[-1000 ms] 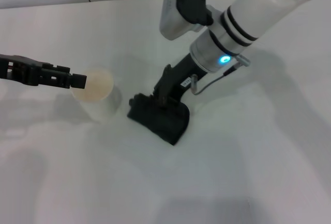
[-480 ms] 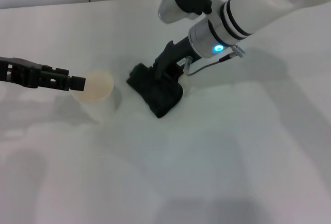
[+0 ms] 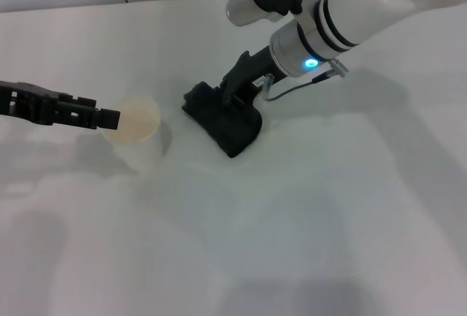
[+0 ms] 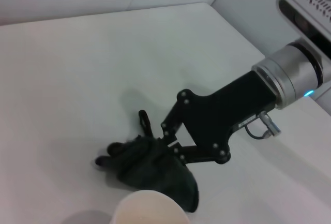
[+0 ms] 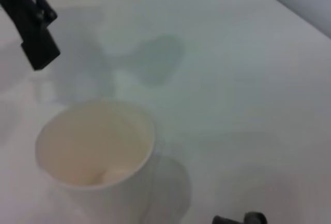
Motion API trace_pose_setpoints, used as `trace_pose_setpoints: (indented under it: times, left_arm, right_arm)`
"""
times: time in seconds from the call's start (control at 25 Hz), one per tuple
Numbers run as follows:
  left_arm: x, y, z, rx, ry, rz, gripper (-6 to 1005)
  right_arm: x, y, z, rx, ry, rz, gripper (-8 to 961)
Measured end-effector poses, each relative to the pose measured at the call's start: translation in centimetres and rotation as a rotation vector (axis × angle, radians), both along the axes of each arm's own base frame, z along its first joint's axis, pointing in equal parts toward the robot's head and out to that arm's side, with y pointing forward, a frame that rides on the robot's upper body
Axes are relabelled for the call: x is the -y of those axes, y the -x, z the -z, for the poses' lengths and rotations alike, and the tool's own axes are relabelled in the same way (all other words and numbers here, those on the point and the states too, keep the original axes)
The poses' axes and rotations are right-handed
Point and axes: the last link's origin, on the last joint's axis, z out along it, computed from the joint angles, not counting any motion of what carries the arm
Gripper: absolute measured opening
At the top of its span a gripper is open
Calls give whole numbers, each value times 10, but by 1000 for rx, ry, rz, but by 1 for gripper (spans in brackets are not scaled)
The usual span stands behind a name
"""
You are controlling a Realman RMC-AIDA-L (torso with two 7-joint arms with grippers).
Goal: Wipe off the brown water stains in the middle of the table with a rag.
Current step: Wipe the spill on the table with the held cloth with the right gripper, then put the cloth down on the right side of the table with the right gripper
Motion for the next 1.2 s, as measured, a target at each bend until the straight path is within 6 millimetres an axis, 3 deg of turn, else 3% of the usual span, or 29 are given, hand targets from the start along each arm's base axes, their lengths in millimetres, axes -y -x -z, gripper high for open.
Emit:
trace_pose_setpoints:
  times: [0.6,1.2]
  left_arm:
    - [-1,1,-2,-5,-7,-1,860]
    - [-3,-1,-1,-9,-11,-2,860]
  right_arm:
    - [13,-45,-38,54,90,121,82]
    - [24,-64,-57,68,141,169,82]
